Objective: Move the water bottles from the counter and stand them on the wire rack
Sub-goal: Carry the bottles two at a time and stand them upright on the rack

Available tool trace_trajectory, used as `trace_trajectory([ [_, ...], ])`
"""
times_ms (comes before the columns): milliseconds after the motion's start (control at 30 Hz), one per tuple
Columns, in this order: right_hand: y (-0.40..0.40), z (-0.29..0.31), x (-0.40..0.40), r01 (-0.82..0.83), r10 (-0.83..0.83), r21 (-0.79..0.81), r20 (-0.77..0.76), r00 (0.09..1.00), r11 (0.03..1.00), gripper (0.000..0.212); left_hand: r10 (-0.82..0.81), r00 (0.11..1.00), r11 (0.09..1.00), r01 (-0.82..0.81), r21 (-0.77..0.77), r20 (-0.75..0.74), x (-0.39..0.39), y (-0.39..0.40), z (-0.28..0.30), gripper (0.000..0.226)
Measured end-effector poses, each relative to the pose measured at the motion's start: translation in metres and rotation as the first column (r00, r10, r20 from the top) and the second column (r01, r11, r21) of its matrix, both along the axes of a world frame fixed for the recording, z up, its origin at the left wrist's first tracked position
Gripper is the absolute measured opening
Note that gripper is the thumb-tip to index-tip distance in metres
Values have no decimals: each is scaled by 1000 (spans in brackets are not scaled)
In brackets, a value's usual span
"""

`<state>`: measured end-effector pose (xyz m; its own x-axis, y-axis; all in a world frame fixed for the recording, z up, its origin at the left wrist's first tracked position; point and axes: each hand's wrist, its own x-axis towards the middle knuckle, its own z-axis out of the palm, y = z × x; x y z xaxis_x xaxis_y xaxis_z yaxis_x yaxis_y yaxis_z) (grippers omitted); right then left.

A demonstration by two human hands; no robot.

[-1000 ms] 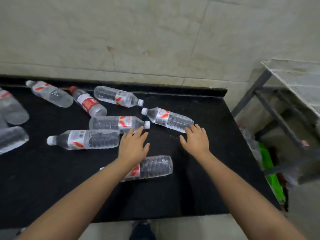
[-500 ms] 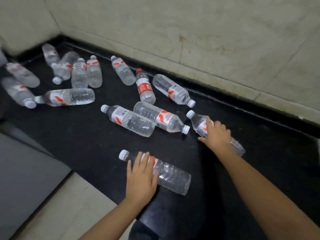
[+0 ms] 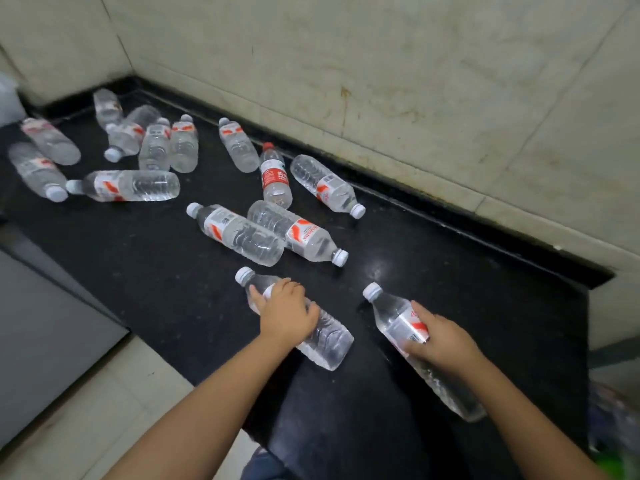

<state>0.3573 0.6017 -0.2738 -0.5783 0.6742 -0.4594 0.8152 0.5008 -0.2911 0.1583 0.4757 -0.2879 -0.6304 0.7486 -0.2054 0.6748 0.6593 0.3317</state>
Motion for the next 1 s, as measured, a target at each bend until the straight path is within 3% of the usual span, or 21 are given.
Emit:
trace_trajectory([
  [100, 4, 0, 0, 2, -1, 46, -18, 1000, 999, 71, -59, 997, 998, 59, -12, -41, 2, 17, 3, 32],
  [167, 5, 0, -4, -16, 18, 101, -21, 1000, 995, 64, 69, 997, 996, -67, 58, -25, 10, 24, -2, 47],
  [233, 3, -1, -6, -14, 17, 135, -28, 999, 991, 64, 300, 949, 946, -309, 98, 95, 21, 25, -2, 73],
  [300, 0, -5, -5, -39, 41, 199, -6, 999, 979, 66, 471, 843, 858, -506, 85, 260, 31, 25, 1, 89],
  [433, -4, -11, -6, -92, 64, 310, 102, 993, 946, 83, 515, 756, 812, -581, 51, 404, 30, 30, 5, 95],
  [600, -10, -14, -14, -27, -15, 392, 104, 994, 920, 79, 402, 840, 897, -441, 27, 364, 24, 18, 6, 93],
  [700, -19, -15, -16, -10, -53, 420, 139, 989, 907, 84, 118, 958, 993, -114, -32, 261, 14, -10, 2, 95],
  [800, -28, -12, -18, 102, -166, 380, 139, 976, 919, 87, -209, 948, 967, 238, -95, 242, 7, -41, 1, 97],
  [867, -43, -9, -17, 199, -250, 345, 112, 962, 917, 86, -244, 939, 949, 283, -141, 243, 6, -52, 3, 94],
  [1000, -92, -7, -12, 372, -409, 277, 90, 908, 886, 85, -165, 953, 964, 211, -164, 254, 7, -55, 5, 85],
])
